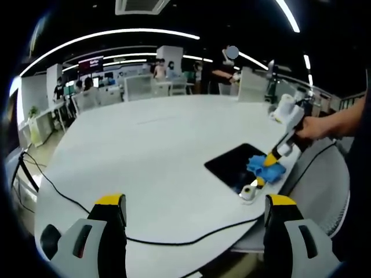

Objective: Wipe the mirror surface with the cleaning cloth until all visible marks leave the cleaned area.

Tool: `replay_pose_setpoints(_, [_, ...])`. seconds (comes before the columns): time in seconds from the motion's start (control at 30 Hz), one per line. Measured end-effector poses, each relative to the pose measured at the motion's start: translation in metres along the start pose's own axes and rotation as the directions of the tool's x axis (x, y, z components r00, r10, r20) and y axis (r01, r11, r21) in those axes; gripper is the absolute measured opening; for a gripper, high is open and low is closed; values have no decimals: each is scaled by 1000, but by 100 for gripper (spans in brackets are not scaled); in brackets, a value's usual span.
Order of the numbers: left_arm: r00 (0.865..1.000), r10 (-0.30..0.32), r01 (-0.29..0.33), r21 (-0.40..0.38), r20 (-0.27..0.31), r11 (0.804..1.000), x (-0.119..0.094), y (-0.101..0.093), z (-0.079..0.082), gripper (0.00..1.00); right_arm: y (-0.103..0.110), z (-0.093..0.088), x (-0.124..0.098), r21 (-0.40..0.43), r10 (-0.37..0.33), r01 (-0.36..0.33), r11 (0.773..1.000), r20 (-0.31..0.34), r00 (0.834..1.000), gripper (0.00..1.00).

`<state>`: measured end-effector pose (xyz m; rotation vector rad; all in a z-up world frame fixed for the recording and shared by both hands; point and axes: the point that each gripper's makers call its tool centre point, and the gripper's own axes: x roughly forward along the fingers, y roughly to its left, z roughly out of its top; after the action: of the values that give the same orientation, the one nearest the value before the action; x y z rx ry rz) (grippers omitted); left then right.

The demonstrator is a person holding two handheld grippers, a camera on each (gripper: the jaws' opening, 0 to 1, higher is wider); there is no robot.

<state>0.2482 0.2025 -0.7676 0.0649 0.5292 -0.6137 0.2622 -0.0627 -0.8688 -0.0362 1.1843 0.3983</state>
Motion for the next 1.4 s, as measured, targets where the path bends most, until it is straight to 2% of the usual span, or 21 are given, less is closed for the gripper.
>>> replay_pose_setpoints(0.43, [1000,-9,9,-3,-1,1000,2,2,-2,100,32,6,9,-47,24,-25,999,-7,1000,5])
replay_pose_setpoints(0.87, [1000,-21,21,0,-2,1000,5,0,-2,100,47,10,13,-65,35,-35,997,-11,999,5])
replay_pose_setpoints(1.4, [1000,-8,8,-6,-5,1000,2,3,-6,100,72,17,21,-107,64,-65,992,-17,998,5])
